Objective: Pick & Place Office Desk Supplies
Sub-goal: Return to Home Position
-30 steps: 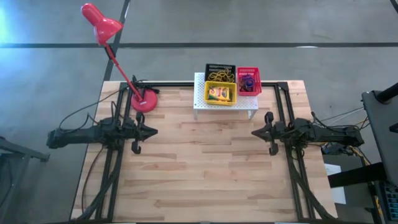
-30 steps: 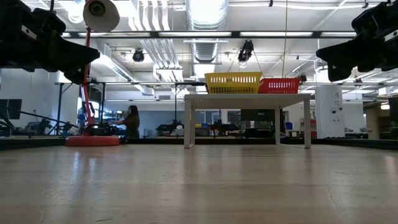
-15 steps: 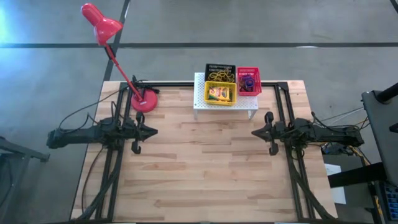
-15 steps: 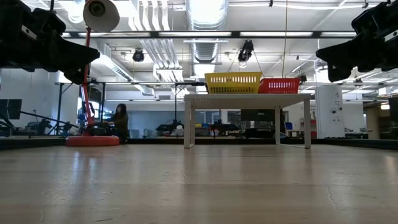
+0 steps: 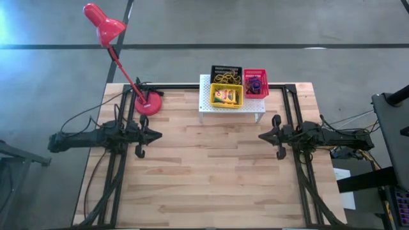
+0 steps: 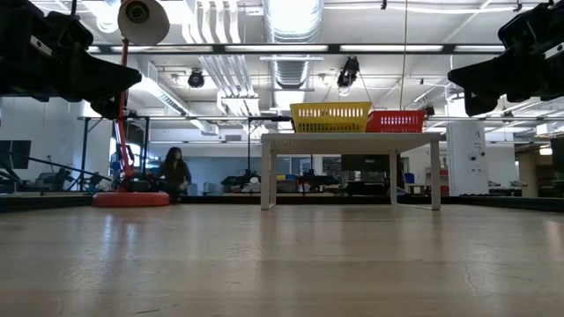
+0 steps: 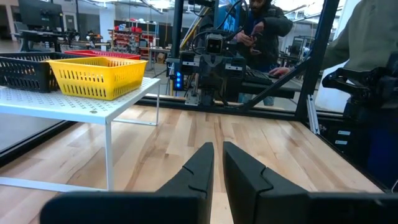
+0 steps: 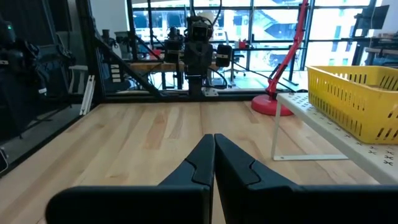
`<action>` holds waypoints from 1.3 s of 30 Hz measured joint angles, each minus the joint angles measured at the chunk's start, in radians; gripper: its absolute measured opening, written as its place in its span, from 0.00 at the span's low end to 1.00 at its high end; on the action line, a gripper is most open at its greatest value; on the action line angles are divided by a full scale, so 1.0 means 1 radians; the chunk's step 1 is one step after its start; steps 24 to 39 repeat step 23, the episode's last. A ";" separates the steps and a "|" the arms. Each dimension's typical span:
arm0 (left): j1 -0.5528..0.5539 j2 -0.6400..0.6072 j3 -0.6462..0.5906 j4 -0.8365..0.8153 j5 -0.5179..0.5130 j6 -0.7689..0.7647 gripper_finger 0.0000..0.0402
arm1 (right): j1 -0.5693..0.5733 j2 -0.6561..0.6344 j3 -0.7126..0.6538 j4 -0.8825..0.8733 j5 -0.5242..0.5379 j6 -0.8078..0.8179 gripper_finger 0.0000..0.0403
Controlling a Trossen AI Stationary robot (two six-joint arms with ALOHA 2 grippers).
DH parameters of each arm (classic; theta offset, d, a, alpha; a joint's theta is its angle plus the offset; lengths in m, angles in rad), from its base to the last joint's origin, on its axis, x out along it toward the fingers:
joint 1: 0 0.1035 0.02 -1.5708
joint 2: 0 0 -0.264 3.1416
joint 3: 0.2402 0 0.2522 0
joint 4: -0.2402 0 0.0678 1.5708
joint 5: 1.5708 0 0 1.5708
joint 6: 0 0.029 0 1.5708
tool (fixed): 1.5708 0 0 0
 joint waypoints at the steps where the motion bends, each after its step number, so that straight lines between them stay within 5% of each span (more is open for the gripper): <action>1: 0.000 0.000 0.000 0.000 0.000 0.000 0.10 | 0.000 0.000 0.000 0.000 0.000 0.000 0.02; 39: 0.000 0.000 0.000 0.000 0.000 0.009 0.10 | 0.000 0.000 0.000 0.000 0.000 0.000 0.02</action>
